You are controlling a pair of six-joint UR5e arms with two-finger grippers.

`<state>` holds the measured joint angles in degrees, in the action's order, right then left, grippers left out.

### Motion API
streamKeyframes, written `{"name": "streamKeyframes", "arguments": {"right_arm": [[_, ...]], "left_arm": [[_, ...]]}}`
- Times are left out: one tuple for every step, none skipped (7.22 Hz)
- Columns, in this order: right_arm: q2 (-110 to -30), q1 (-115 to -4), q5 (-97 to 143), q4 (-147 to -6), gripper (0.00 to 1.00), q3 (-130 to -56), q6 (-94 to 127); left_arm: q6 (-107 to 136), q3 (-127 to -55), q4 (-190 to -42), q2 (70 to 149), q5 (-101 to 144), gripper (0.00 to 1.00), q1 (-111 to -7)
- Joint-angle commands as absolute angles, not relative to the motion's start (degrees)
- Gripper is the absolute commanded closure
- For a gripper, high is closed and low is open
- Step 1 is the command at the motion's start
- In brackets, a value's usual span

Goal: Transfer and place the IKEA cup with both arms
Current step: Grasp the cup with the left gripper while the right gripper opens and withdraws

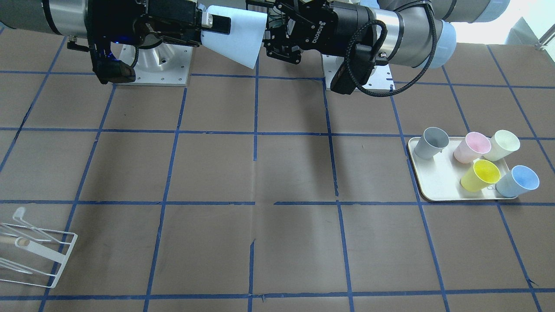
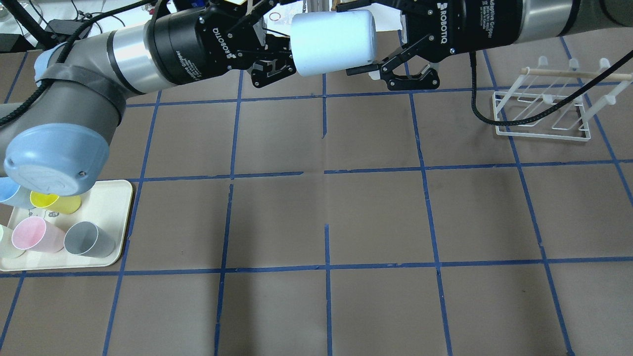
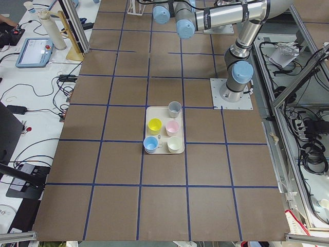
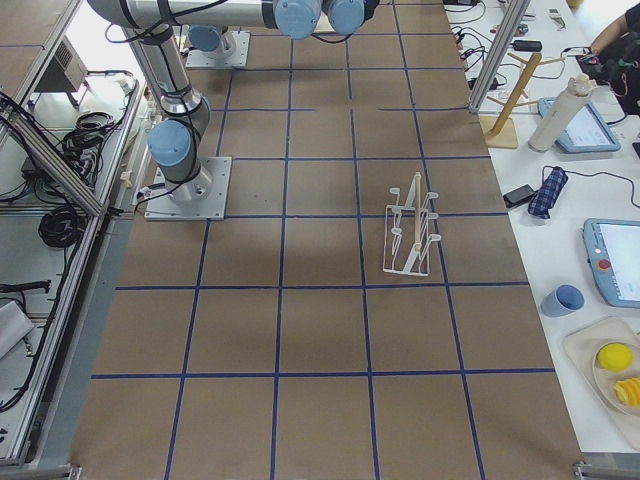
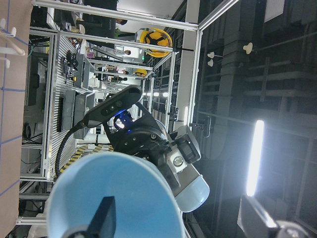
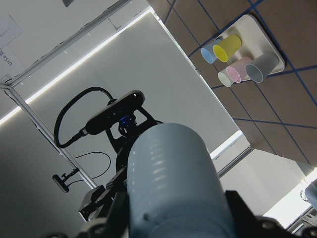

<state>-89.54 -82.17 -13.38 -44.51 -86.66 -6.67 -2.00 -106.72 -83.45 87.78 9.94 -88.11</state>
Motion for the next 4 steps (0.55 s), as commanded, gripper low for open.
{"name": "streamKeyframes", "arguments": {"right_arm": [[-89.30,-82.18,-13.80,-44.21,0.00,-86.66,-6.33],[-89.30,-82.18,-13.71,-44.47,0.00,-86.57,-6.07],[-89.30,-82.18,-13.62,-45.08,0.00,-86.31,-5.89],[-89.30,-82.18,-13.45,-45.52,0.00,-85.96,-4.15]], "left_arm": [[-1.93,-107.40,-83.15,87.71,9.84,0.47,-88.15],[-2.19,-107.84,-83.14,87.63,9.84,0.59,-88.24],[-2.20,-108.02,-83.14,87.54,9.84,0.72,-88.24],[-1.68,-108.02,-83.14,87.28,9.93,0.77,-88.16]]}}
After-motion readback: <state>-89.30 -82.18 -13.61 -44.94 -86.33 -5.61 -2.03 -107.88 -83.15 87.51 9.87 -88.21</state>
